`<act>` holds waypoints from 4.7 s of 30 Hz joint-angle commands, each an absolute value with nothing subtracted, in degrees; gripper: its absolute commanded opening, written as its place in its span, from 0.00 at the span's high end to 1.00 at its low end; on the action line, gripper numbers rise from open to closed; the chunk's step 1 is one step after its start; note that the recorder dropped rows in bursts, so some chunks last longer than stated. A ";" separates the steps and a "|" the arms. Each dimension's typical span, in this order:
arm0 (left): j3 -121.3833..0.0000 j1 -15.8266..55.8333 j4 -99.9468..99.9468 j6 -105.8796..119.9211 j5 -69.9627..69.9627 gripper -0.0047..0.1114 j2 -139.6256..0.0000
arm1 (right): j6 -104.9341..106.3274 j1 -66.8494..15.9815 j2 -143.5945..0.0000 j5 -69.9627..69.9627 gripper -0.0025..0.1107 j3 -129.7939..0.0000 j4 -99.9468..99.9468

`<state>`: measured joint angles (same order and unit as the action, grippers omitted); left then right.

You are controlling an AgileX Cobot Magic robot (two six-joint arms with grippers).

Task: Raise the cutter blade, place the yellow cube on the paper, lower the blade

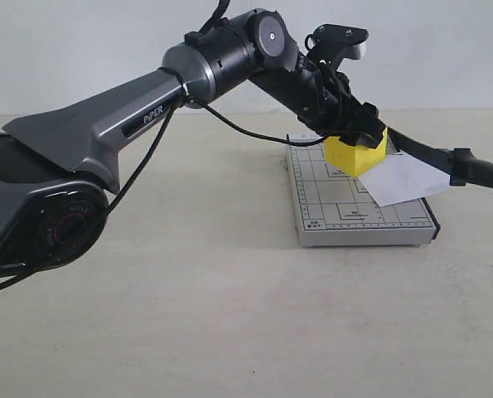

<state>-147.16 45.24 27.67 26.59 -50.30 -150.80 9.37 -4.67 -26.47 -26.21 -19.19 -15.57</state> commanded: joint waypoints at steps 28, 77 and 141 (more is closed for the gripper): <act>-147.78 48.54 27.58 38.21 -48.43 0.92 -154.57 | 9.90 -4.57 -26.46 -26.31 0.98 -19.52 -15.71; -144.54 49.98 -19.60 -9.47 -59.20 0.92 -130.53 | 10.00 -4.57 -26.46 -27.32 0.98 -19.52 -14.60; -1.55 -4.04 -33.45 -38.91 -7.32 0.92 -12.42 | 12.43 -4.57 -26.46 -21.73 0.98 -16.67 -14.60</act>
